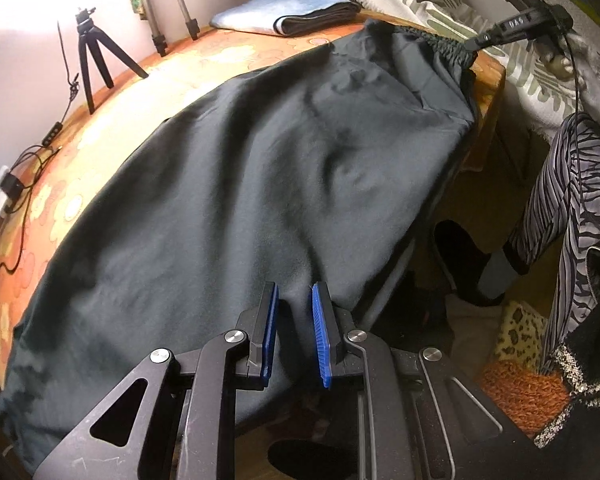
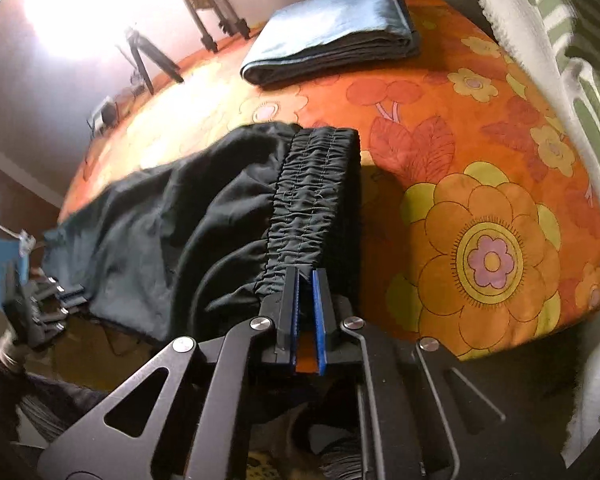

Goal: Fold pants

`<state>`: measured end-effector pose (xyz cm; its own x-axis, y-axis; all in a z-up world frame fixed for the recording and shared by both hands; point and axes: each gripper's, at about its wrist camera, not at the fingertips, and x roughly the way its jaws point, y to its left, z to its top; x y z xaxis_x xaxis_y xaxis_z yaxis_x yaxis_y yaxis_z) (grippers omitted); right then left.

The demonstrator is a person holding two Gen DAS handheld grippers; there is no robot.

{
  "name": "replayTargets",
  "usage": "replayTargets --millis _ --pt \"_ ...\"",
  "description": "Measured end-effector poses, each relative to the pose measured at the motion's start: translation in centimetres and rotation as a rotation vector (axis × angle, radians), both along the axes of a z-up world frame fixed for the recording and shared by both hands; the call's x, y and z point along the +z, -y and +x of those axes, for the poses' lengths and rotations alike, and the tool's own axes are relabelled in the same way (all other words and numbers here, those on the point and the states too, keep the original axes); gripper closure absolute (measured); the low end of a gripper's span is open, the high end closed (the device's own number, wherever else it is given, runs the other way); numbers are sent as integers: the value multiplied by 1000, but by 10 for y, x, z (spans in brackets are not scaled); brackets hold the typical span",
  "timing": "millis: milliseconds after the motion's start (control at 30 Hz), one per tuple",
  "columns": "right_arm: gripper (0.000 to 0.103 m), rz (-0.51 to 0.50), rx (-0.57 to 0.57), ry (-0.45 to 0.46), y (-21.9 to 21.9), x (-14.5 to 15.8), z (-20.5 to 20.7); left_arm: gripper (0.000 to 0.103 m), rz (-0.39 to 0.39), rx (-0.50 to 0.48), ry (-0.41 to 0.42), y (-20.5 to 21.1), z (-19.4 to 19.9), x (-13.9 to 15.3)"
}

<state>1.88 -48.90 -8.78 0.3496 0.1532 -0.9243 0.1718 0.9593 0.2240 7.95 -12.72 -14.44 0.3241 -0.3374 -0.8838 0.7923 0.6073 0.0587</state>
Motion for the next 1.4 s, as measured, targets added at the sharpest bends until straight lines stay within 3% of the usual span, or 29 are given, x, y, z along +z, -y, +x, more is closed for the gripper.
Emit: replayTargets --millis 133,333,433,500,567,633,833,933,1400 --pt "97 -13 55 -60 -2 -5 -7 87 3 7 4 -2 0 -1" --pt "100 -124 30 -114 14 -17 -2 87 9 18 5 -1 3 -2" --pt "100 -95 33 -116 16 -19 3 87 1 16 19 -1 1 2" --pt "95 -47 -3 -93 23 -16 4 87 -4 22 22 -3 2 4" --pt "73 -7 -46 -89 31 -18 4 87 -7 27 22 -5 3 3" --pt "59 7 -88 -88 37 -21 1 87 -4 31 23 -6 3 3" --pt "58 201 -228 -44 57 -28 -15 87 -22 39 25 -8 4 7" --pt "47 299 -295 -1 65 -25 -25 87 -23 42 21 -9 5 6" --pt "46 231 -289 -85 35 -47 -4 87 -25 43 34 -9 4 9"
